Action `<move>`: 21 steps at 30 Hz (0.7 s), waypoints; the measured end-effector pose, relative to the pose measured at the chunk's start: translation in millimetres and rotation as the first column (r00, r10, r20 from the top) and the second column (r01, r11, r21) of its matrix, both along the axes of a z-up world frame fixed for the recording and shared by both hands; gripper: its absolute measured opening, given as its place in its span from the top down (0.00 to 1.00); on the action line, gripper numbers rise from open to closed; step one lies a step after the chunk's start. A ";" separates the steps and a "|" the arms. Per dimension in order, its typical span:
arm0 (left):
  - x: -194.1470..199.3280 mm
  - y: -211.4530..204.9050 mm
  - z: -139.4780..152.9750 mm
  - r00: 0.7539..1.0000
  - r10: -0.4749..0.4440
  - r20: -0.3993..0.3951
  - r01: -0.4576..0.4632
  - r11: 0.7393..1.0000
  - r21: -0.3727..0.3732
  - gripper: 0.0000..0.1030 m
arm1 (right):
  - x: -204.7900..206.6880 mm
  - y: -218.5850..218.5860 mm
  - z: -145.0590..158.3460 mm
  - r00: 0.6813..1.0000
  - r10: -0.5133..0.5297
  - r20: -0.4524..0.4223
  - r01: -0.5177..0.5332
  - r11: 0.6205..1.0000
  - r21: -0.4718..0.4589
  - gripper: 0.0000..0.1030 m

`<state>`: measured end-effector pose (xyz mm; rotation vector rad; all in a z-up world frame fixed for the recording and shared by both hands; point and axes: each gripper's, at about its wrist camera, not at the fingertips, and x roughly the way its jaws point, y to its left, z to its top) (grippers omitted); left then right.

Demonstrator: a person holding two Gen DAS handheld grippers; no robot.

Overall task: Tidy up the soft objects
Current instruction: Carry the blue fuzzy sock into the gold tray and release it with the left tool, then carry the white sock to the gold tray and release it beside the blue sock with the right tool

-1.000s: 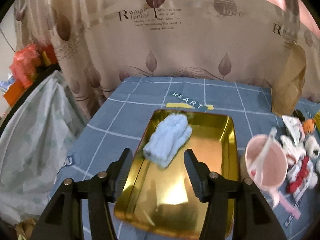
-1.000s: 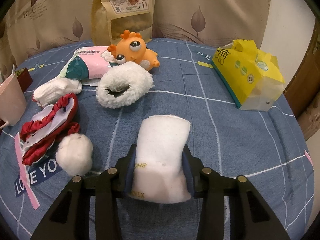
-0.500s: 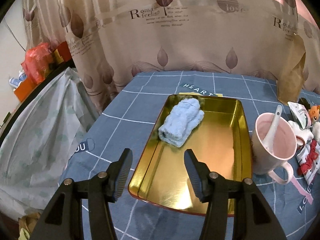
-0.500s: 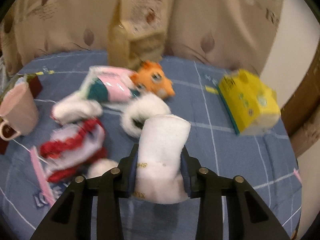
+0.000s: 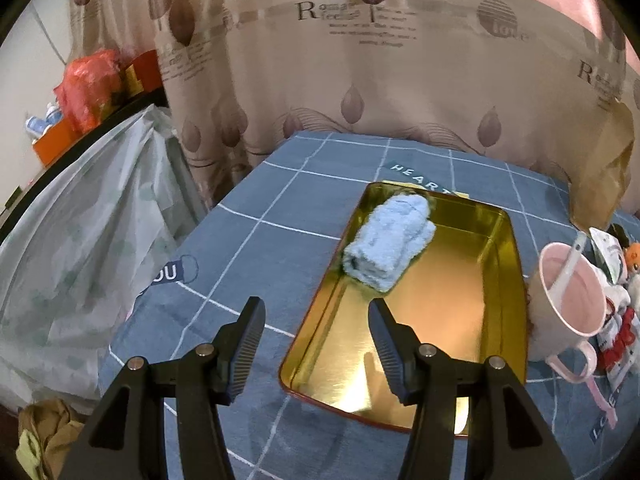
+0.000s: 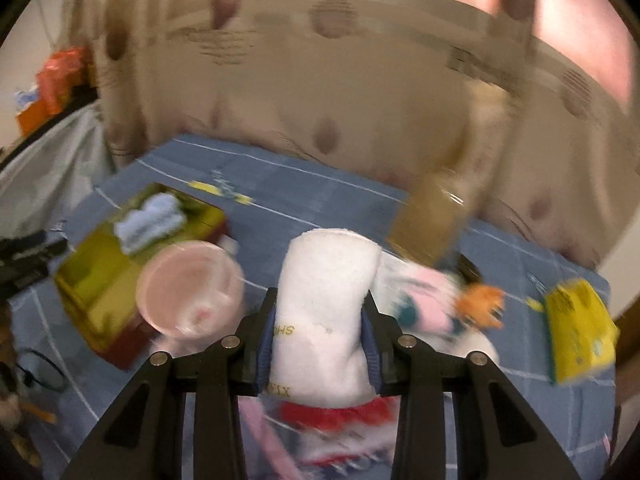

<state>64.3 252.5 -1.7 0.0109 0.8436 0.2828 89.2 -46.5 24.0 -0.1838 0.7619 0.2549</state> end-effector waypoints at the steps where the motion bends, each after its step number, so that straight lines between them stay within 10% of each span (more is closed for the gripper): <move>1: 0.2 1.9 -0.2 1.000 0.006 -0.002 -0.006 1.000 -0.004 0.47 | 4.0 15.3 2.4 1.000 0.028 0.002 -0.028 1.000 0.001 0.67; 21: 2.9 24.7 -8.9 0.997 0.071 -0.004 -0.071 0.997 -0.023 0.47 | 90.1 183.7 -44.7 0.959 0.233 -0.160 -0.246 0.967 -0.067 0.65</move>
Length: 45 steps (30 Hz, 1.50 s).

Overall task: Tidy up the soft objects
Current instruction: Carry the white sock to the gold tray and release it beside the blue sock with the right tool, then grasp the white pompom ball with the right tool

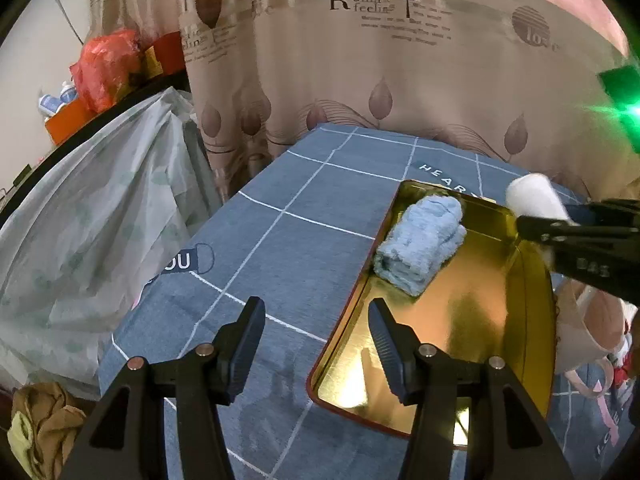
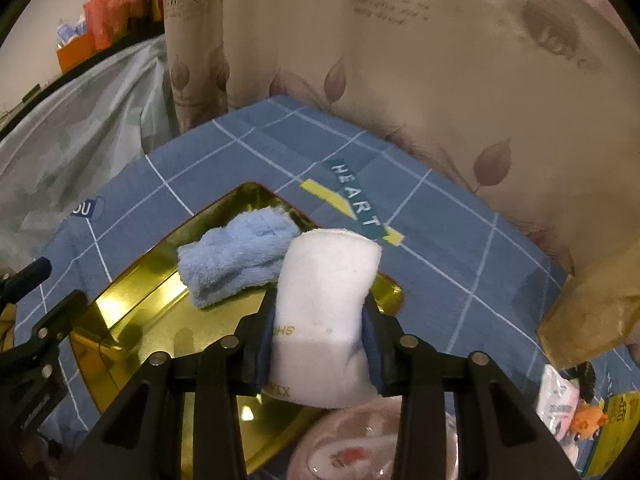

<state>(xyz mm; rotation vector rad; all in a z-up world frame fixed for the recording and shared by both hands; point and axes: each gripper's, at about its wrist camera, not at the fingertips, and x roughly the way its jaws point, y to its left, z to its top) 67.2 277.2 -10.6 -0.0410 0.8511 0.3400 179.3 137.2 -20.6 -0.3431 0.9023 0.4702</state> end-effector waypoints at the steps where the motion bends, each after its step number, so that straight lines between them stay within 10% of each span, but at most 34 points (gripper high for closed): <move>1: 0.3 1.1 -0.6 1.000 0.002 -0.002 -0.002 1.000 -0.003 0.47 | 2.8 2.8 -2.1 1.000 -0.001 -0.003 0.001 1.000 -0.008 0.65; 17: 0.7 6.2 -2.4 1.000 0.013 -0.004 -0.013 1.000 -0.027 0.47 | 32.0 21.3 -30.2 0.998 -0.024 -0.056 0.018 0.994 -0.104 0.57; 21: -0.5 4.5 -2.2 1.000 0.007 -0.003 -0.007 1.000 -0.024 0.47 | 33.5 21.8 -27.1 0.999 -0.030 -0.026 0.027 0.992 -0.125 0.41; 30: -3.1 2.9 0.0 1.000 0.003 0.011 -0.002 1.000 -0.023 0.47 | 20.1 4.5 6.1 0.999 -0.034 0.031 0.036 0.997 -0.074 0.37; 45: -4.6 -10.2 2.4 0.999 -0.031 0.022 0.031 0.999 0.011 0.47 | -82.2 -170.8 48.8 0.970 -0.223 0.099 0.223 0.975 0.005 0.34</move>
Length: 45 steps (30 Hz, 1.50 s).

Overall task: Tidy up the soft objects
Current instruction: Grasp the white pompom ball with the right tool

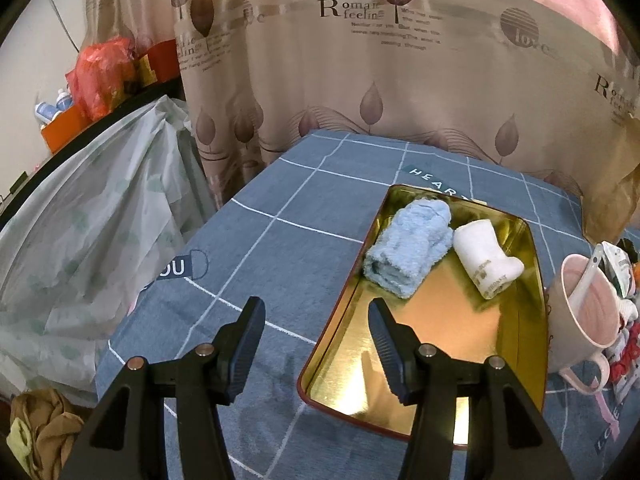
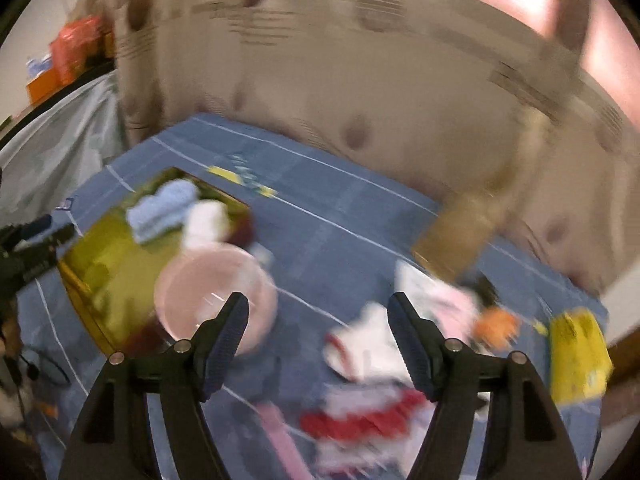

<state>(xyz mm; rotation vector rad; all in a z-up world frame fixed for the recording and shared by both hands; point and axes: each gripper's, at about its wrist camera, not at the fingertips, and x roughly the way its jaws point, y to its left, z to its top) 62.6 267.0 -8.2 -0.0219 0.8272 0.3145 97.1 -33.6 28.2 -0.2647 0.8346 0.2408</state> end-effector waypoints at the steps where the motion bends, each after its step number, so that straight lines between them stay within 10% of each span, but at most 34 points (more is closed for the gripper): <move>1: -0.4 -0.8 0.5 1.000 -0.002 0.002 0.002 1.000 0.000 0.47 | -4.7 -15.9 0.6 0.999 -0.032 0.002 0.032 0.999 0.003 0.34; 14: -4.9 -18.9 7.2 0.998 -0.053 0.025 0.052 0.998 0.029 0.47 | -57.9 -145.2 -51.1 0.954 -0.280 -0.106 0.284 0.959 0.020 0.34; 45: -30.6 -143.3 15.4 0.923 -0.385 0.015 0.383 0.922 0.055 0.47 | -50.5 -136.0 -120.5 0.963 -0.213 -0.164 0.229 0.969 0.087 0.72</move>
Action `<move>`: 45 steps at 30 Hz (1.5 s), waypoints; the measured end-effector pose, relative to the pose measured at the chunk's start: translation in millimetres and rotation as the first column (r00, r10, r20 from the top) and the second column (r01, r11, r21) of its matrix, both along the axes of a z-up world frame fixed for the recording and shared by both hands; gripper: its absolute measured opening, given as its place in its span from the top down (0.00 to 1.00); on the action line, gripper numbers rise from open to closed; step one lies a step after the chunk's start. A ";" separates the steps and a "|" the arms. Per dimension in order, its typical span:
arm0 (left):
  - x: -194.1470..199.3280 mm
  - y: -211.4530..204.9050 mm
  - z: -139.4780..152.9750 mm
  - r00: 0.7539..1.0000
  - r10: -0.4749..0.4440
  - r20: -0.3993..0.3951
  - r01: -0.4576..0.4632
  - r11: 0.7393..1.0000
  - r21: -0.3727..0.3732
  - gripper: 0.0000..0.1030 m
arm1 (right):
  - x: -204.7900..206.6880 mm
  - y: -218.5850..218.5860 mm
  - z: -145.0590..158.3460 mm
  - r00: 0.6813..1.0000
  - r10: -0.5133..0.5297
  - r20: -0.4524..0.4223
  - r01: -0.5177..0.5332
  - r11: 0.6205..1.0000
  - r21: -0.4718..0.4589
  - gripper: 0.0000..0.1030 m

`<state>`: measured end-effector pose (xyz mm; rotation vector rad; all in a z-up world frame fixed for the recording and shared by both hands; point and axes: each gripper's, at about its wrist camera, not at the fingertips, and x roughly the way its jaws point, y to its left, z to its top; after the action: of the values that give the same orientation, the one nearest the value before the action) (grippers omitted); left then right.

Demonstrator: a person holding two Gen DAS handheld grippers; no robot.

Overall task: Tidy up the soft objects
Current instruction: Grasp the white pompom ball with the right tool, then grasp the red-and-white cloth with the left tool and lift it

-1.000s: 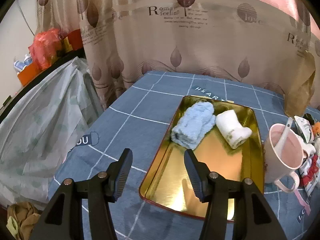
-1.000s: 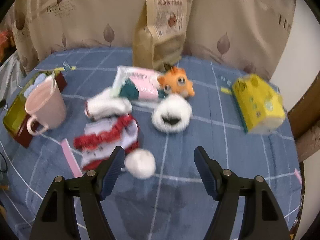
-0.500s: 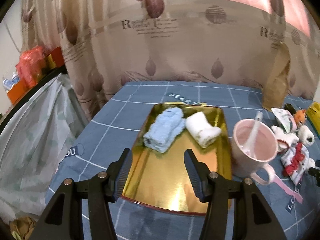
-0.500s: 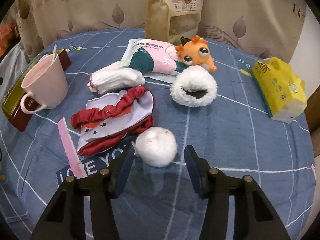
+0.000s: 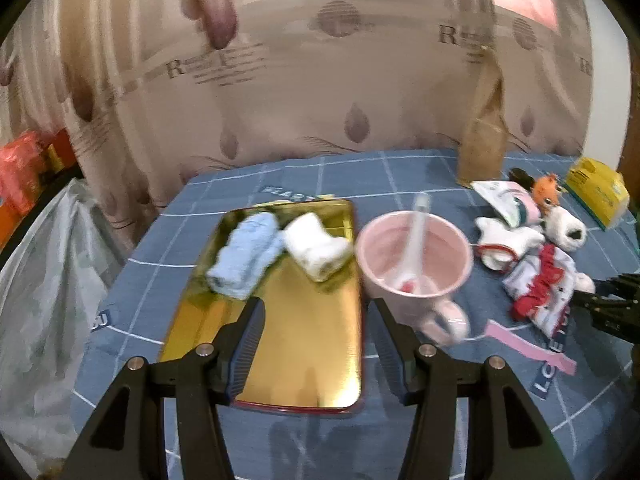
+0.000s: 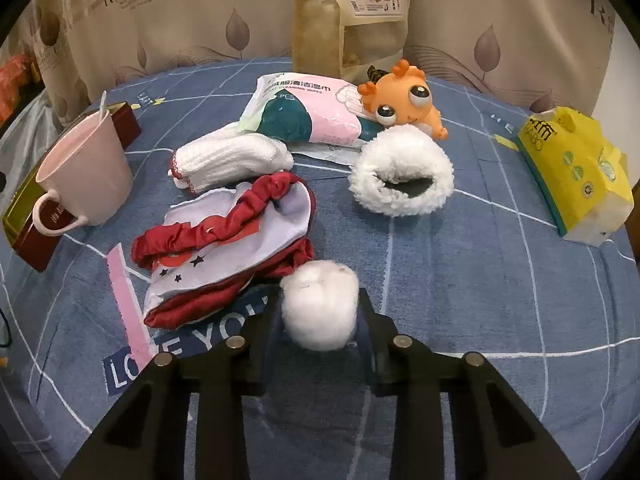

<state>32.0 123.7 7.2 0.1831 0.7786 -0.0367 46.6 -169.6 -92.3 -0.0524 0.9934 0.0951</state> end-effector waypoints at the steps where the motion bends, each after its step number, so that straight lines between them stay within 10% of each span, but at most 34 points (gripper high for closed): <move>1: 0.0 -4.3 -1.2 1.000 -0.011 -0.008 0.011 1.000 -0.006 0.47 | -0.6 -0.6 -0.3 1.000 -0.002 0.003 0.002 1.000 -0.004 0.72; 11: -7.8 -77.5 -7.3 0.976 -0.211 -0.051 0.211 0.977 0.000 0.46 | -4.2 -16.5 -0.3 0.998 -0.050 0.044 0.050 0.999 -0.004 0.75; 30: 6.1 -209.9 -60.1 0.841 -0.496 -0.216 0.488 0.868 -0.094 0.43 | -2.3 -42.8 -7.7 0.993 -0.112 0.042 0.112 0.994 0.013 0.75; 43: 48.2 -221.4 -90.7 0.870 -0.401 -0.287 0.382 0.916 -0.122 0.44 | -1.9 -43.9 -9.1 0.993 -0.110 0.038 0.109 0.994 0.029 0.75; 45: 50.0 -218.1 -90.1 0.872 -0.398 -0.283 0.375 0.917 -0.135 0.61 | -1.9 -43.4 -9.1 0.993 -0.110 0.037 0.109 0.994 0.029 0.75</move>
<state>82.0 -94.4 -82.9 0.2640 1.0390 -0.4867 44.7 -213.0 -101.4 0.0247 0.9541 0.0067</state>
